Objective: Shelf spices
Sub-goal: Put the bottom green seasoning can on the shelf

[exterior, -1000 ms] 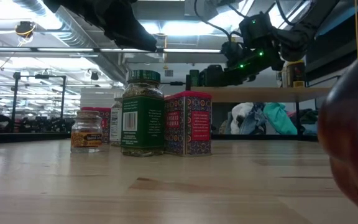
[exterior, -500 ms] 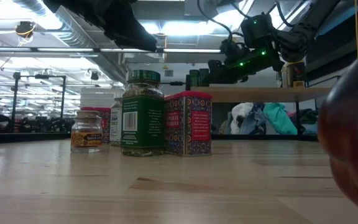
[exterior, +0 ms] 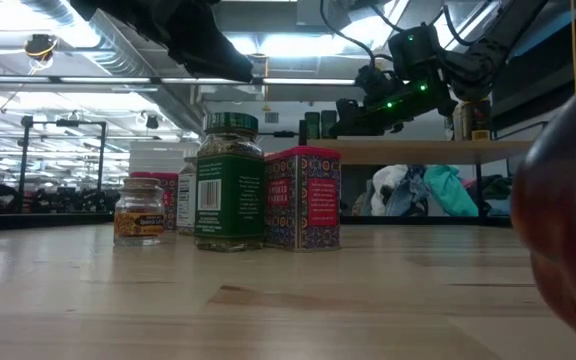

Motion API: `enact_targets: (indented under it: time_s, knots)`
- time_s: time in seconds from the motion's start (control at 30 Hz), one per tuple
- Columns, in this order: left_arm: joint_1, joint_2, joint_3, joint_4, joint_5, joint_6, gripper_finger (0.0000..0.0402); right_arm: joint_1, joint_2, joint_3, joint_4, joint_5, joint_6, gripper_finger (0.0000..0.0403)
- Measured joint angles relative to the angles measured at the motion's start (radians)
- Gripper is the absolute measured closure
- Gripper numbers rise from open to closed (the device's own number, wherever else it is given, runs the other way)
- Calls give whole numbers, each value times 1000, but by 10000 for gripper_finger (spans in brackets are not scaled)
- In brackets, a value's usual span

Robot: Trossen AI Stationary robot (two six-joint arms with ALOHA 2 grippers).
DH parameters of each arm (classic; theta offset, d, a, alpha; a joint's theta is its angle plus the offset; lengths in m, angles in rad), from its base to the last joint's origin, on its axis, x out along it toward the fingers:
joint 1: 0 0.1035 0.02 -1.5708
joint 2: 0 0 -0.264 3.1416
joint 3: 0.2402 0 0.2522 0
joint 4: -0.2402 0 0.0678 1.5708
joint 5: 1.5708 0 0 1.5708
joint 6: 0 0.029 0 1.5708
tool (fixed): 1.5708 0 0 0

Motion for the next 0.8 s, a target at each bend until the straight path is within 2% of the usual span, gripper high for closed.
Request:
enact_targets:
  time_s: [0.47, 0.8]
  knots:
    - [0, 0, 0, 28, 0, 7, 215, -16, 1, 0, 6, 6, -10, 210]
    - [0, 0, 0, 29, 0, 13, 215, -19, 1, 0, 8, -29, -10, 210]
